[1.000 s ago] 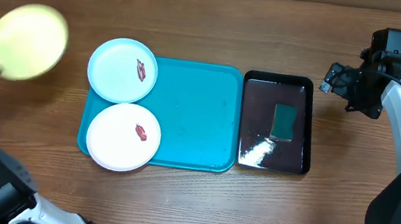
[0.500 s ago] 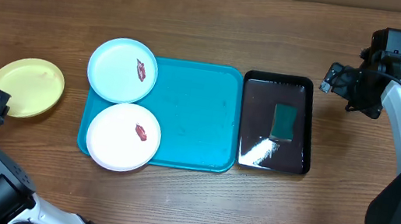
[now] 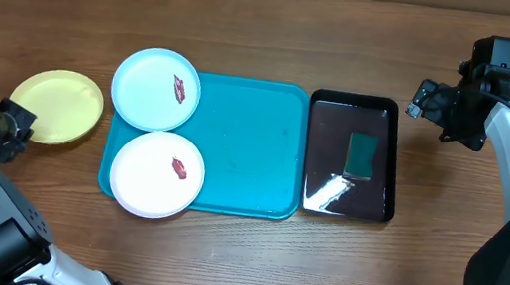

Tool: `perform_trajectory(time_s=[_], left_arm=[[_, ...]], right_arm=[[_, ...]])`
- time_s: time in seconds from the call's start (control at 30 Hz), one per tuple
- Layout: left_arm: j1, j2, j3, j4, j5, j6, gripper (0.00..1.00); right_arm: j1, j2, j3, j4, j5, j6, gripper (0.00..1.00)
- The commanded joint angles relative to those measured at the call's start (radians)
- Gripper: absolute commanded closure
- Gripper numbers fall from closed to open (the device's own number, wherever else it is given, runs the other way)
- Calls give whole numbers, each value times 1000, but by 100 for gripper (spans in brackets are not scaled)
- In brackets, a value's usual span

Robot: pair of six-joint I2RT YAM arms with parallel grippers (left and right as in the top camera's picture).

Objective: Clean dirty plates on tray and stack at the side
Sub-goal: 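Swing the yellow plate left and set it on the table, then move the left gripper to the upper white plate and pinch its rim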

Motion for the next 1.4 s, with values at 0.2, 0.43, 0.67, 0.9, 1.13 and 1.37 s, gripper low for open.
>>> perform_trajectory(time_s=[0.2, 0.43, 0.67, 0.9, 1.13, 1.37], left_arm=[[-21, -6, 13, 7, 41, 59, 42], [-71, -6, 205, -111, 217, 156, 42], [-246, -6, 277, -131, 235, 279, 43], [-432, 21, 277, -115, -22, 298, 44], [-476, 106, 277, -97, -70, 309, 44], [-474, 239, 277, -72, -37, 380, 47]], right_arm=[[1, -4, 5, 2, -5, 3, 0], [1, -4, 5, 2, -5, 3, 0], [1, -4, 5, 2, -5, 3, 0], [1, -4, 5, 2, -5, 3, 0], [1, -4, 5, 2, -5, 3, 0], [1, -4, 5, 2, -5, 3, 0]])
